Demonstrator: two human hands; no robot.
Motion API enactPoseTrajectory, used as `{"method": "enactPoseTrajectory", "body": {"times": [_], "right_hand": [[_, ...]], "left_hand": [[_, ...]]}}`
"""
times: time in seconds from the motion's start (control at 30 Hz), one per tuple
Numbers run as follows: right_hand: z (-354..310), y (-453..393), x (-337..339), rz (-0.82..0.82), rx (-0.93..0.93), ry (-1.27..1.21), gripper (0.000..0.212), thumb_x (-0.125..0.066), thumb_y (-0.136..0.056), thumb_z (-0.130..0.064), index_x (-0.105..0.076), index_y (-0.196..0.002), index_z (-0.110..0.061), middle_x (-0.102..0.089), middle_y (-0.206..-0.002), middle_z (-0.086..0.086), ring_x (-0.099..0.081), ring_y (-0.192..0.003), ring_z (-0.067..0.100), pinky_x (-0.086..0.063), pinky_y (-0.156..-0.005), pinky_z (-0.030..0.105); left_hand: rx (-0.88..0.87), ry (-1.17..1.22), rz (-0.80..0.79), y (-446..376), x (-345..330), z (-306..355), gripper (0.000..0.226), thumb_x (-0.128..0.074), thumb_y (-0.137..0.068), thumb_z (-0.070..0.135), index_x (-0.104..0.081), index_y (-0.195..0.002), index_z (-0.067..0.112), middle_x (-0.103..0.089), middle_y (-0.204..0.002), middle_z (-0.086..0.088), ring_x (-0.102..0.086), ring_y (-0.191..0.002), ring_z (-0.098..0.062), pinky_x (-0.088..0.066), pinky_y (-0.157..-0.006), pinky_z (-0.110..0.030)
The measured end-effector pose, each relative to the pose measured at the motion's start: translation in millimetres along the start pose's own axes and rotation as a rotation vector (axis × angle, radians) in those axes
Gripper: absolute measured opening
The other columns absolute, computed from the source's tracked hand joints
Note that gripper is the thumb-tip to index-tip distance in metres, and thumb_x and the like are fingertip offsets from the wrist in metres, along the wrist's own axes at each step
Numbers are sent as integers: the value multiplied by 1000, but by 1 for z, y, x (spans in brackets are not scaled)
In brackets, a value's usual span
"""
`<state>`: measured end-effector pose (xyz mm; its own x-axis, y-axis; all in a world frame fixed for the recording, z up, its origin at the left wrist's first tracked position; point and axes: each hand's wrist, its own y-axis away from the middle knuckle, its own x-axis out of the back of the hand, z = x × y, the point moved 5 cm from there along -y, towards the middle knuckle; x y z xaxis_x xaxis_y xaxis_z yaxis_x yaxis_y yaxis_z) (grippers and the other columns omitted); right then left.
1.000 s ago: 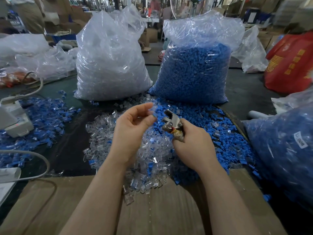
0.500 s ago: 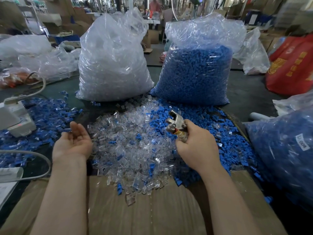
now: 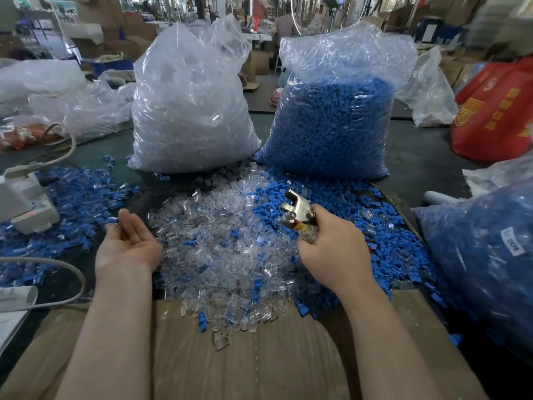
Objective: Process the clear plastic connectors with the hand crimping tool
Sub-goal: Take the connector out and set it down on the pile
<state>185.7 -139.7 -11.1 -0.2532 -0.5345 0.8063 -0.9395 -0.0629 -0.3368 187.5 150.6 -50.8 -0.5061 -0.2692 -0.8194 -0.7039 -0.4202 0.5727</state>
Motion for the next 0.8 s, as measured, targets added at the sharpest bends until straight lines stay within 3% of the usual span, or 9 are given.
{"method": "enactPoseTrajectory", "body": {"times": [0.13, 0.23, 0.3, 0.37, 0.43, 0.5, 0.57, 0.67, 0.8], "right_hand": [[0, 0, 0, 5, 3, 4, 9, -41, -67, -35, -37, -71, -28, -48, -59, -6, -43, -54, 9, -21, -46, 28], [0, -1, 0, 16, 10, 25, 11, -42, -68, -35, -40, -74, -26, -49, -60, -6, -44, -54, 9, -23, -46, 28], [1, -2, 0, 17, 12, 45, 11, -47, -71, -33, -41, -74, -25, -49, -60, -6, -44, -55, 9, -24, -46, 28], [1, -3, 0, 24, 13, 83, 14, -54, -75, -28, -41, -75, -25, -48, -62, -8, -44, -58, 10, -23, -48, 29], [-1, -4, 1, 52, 29, 123, 18, -59, -76, -25, -41, -76, -26, -45, -63, -11, -44, -60, 16, -25, -53, 31], [-5, -3, 1, 79, 75, 160, 21, -61, -75, -22, -41, -80, -25, -45, -66, -10, -44, -64, 21, -27, -60, 32], [-10, -3, 0, 83, 119, 206, 22, -64, -74, -21, -44, -84, -23, -50, -71, -5, -49, -67, 24, -27, -63, 33], [-14, -3, 1, 128, 152, 265, 28, -68, -69, -22, -50, -91, -21, -55, -80, -4, -52, -77, 25, -28, -69, 33], [-6, 0, 3, 117, 96, 302, 58, -71, -64, -26, -52, -118, -33, -56, -106, -5, -49, -103, 23, -28, -100, 38]], "left_hand": [[-26, -52, -18, -2, 0, 1, 16, -66, -91, 20, -64, -91, 5, -75, -80, -9, -74, -66, -13, -58, -52, -24], [5, -291, -83, 2, -3, -10, 20, -68, -90, 23, -63, -103, 8, -73, -95, -3, -71, -62, -7, -56, -57, -18], [33, -610, -199, 13, -11, -25, 23, -72, -85, 28, -67, -100, 12, -71, -84, 2, -66, -59, -4, -55, -58, -16], [31, -1043, -419, 34, -19, -49, 34, -74, -77, 40, -68, -97, 14, -70, -76, 5, -63, -60, -3, -54, -58, -17], [9, -1444, -668, 57, -22, -78, 55, -70, -68, 57, -67, -102, 14, -72, -84, 4, -66, -69, -8, -54, -61, -21], [18, -1695, -853, 80, -18, -102, 65, -67, -62, 66, -66, -104, 17, -75, -87, 2, -70, -76, -12, -56, -66, -25], [21, -1775, -950, 92, -12, -116, 54, -73, -65, 56, -69, -101, 16, -76, -84, 2, -71, -74, -11, -57, -66, -22], [-18, -1671, -932, 89, -12, -117, 29, -82, -75, 22, -71, -98, 8, -77, -83, -7, -72, -71, -17, -58, -65, -23], [-70, -1490, -804, 78, -15, -107, 17, -80, -77, 9, -72, -92, 6, -75, -76, -7, -70, -65, -15, -57, -60, -21]]}}
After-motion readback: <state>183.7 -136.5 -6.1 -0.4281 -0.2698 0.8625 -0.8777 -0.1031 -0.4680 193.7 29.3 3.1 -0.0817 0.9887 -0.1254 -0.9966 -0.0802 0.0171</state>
